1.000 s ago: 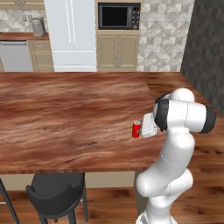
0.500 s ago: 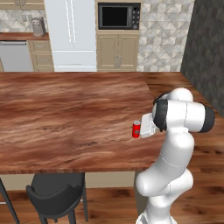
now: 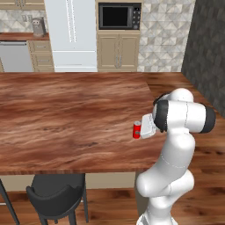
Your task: Four empty soda cans are scattered around the kitchen. Gather all the cans and cluster them next to the stove for recycling.
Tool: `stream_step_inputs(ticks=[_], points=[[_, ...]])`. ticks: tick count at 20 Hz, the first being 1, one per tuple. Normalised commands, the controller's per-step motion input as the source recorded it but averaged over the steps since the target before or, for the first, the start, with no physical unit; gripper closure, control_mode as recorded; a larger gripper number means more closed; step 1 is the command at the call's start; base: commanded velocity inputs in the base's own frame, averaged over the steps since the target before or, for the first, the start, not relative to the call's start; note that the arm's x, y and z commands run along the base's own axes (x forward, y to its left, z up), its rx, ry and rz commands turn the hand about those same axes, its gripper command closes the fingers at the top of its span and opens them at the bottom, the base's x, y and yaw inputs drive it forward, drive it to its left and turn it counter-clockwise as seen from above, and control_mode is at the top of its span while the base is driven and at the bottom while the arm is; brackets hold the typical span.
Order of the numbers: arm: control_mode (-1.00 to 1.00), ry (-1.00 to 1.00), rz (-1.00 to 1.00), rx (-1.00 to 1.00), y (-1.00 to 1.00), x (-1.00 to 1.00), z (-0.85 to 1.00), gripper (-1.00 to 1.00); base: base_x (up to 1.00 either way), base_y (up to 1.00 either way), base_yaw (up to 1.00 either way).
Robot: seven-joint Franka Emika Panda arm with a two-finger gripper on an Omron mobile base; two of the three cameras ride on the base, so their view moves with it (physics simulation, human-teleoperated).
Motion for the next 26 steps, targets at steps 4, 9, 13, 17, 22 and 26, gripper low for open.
stream_step_inputs(ticks=[4,9,13,17,22,26], points=[[-1.0,0.0,0.0,0.01,0.0,0.0,0.02,-1.0,0.0,0.0,0.0],[-1.0,0.0,0.0,0.02,0.0,0.0,0.08,-1.0,0.0,0.0,0.0],[-1.0,0.0,0.0,0.02,0.0,0.0,0.09,-1.0,0.0,0.0,0.0],[-1.0,0.0,0.0,0.03,0.0,0.0,0.09,-1.0,0.0,0.0,0.0],[-1.0,0.01,0.0,0.02,0.0,0.0,0.04,-1.0,0.0,0.0,0.0],[-1.0,0.01,0.0,0.0,0.0,0.0,0.0,-1.0,0.0,0.0,0.0]])
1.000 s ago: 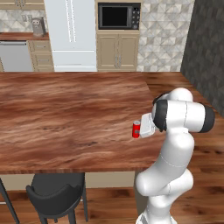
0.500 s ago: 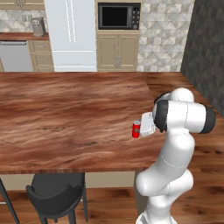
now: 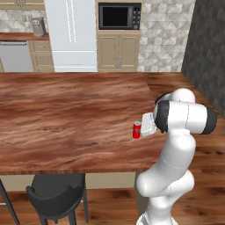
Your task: Four empty soda cans are scattered around the kitchen. Gather all the cans and cluster them next to the stove for recycling.
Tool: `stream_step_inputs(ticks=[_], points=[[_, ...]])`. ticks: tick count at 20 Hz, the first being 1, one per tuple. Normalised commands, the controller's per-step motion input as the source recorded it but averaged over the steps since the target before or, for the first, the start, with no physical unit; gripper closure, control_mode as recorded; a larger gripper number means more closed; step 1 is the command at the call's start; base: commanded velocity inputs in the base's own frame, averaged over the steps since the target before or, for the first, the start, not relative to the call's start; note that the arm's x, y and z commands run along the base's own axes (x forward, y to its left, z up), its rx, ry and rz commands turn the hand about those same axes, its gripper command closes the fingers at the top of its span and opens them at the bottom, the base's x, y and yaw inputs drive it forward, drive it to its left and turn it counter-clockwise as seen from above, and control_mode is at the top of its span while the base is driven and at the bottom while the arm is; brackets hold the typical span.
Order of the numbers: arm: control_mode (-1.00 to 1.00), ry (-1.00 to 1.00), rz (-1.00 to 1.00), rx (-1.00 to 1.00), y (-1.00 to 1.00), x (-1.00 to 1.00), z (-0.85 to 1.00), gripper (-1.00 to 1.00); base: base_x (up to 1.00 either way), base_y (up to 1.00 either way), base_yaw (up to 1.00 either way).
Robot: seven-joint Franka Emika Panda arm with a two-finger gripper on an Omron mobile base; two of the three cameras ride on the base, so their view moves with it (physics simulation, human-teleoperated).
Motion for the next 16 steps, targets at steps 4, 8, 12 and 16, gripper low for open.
stream_step_inputs(ticks=[4,8,12,16], points=[[-1.0,0.01,0.0,0.0,0.0,0.0,0.0,-1.0,0.0,0.0,0.0],[-1.0,0.01,0.0,0.0,0.0,0.0,0.0,-1.0,0.0,0.0,0.0],[-1.0,0.0,0.0,0.0,0.01,0.0,0.0,1.0,0.0,0.0,0.0],[-1.0,0.0,0.0,0.0,0.0,0.0,0.0,1.0,0.0,0.0,0.0]])
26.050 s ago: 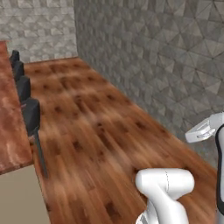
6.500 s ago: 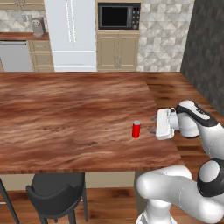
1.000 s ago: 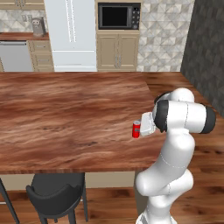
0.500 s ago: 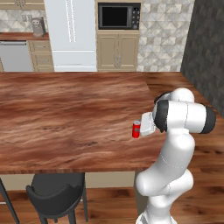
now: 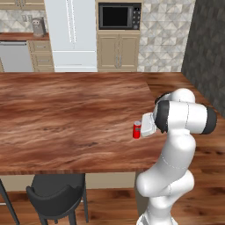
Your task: Four empty soda cans are scattered around the kitchen. Gather all the cans and cluster them next to the stove for recycling.
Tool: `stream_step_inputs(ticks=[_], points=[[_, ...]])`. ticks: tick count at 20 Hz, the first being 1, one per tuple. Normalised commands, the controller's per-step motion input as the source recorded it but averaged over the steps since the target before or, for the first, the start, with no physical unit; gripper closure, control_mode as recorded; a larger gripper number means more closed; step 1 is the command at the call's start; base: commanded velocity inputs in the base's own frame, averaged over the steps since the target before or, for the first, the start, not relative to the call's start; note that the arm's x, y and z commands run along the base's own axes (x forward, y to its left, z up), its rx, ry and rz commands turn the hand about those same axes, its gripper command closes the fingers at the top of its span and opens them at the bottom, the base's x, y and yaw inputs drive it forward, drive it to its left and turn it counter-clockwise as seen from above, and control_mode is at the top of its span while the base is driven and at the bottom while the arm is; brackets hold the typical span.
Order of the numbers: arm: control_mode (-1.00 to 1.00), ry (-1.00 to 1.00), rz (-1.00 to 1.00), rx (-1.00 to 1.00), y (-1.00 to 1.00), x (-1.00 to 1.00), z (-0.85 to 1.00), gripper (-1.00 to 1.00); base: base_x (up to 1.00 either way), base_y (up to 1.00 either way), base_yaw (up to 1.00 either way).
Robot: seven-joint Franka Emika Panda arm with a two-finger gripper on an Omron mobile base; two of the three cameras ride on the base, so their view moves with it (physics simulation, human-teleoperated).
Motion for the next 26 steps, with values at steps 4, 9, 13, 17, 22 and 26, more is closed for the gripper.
stream_step_inputs(ticks=[4,9,13,17,22,26], points=[[-1.0,0.0,0.0,0.0,0.0,0.0,0.0,1.0,0.0,0.0,0.0],[-1.0,0.0,0.03,0.0,-0.01,-0.04,0.07,1.0,0.0,0.0,0.0],[-1.0,0.0,0.04,0.01,-0.1,-0.23,0.39,1.0,0.0,0.0,0.0],[-1.0,0.0,0.05,0.01,-0.11,-0.3,0.51,1.0,0.0,0.0,0.0],[-1.0,0.0,0.08,0.01,-0.04,-0.34,0.56,1.0,0.0,0.0,0.0],[-1.0,-0.01,0.06,0.01,0.0,-0.44,0.52,1.0,0.0,0.0,0.0]])
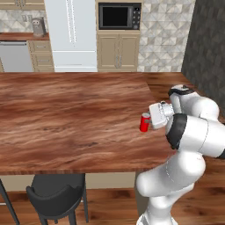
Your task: Four empty soda cans are scattered around the kitchen. Gather all the cans and cluster them next to the stove for recycling.
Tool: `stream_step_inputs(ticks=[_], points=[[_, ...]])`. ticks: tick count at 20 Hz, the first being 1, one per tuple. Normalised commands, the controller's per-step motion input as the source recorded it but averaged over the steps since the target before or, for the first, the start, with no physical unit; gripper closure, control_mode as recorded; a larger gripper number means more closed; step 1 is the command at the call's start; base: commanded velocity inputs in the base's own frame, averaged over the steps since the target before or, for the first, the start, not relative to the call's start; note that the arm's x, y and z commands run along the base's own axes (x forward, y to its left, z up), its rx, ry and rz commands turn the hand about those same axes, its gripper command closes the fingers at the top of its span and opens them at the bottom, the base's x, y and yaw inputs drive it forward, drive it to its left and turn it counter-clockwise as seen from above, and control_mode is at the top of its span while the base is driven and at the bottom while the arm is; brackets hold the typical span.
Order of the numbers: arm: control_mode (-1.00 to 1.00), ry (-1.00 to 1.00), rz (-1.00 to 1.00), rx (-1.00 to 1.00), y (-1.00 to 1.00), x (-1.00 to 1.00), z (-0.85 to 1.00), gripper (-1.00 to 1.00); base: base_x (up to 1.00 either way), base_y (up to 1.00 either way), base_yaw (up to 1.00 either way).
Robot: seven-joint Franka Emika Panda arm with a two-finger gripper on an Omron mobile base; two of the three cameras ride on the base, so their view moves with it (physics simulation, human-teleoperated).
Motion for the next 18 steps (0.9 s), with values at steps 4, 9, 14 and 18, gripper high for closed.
stream_step_inputs(ticks=[4,9,14,18], points=[[-1.0,-0.05,0.06,0.0,0.0,-0.62,0.38,1.0,0.0,0.0,0.0],[-1.0,-0.03,0.08,0.0,0.0,-0.68,0.31,1.0,0.0,0.0,0.0],[-1.0,-0.01,0.08,0.0,0.0,-0.67,0.27,1.0,0.0,0.0,0.0],[-1.0,0.0,0.05,0.0,0.0,-0.59,0.31,1.0,0.0,0.0,0.0]])
